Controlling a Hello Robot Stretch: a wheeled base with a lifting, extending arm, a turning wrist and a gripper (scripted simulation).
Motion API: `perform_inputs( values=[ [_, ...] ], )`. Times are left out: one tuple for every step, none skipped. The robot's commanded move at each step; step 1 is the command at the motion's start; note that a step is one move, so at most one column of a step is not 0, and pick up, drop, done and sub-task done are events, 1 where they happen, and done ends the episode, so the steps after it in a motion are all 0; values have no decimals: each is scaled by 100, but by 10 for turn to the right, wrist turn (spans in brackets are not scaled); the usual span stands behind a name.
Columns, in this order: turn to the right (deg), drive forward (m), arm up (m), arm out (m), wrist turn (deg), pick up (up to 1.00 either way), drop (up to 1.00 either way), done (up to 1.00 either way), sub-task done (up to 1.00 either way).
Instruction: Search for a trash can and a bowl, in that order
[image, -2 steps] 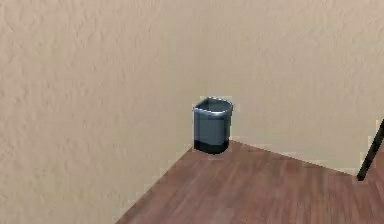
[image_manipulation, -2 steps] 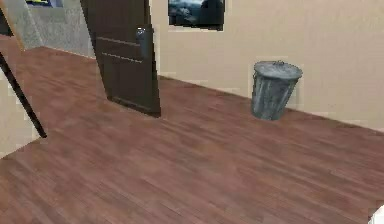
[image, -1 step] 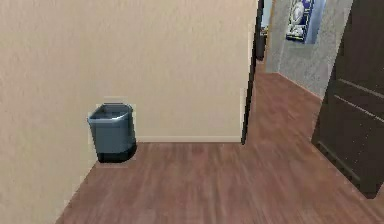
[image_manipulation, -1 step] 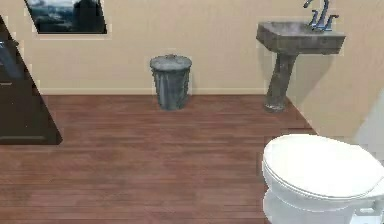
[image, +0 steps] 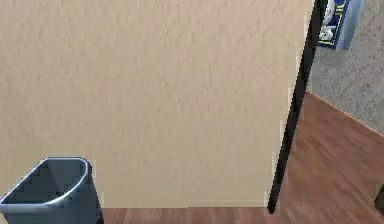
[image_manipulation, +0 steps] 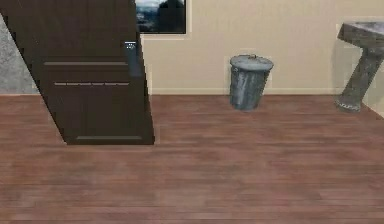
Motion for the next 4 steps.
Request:
perform_inputs(
  values=[
    [0,50,0,0,0,0,0,0,0],
    [-450,0,0,0,0,0,0,0,0],
    [-150,0,0,0,0,0,0,0,0],
    [0,0,0,0,0,0,0,0,100]
  ],
)
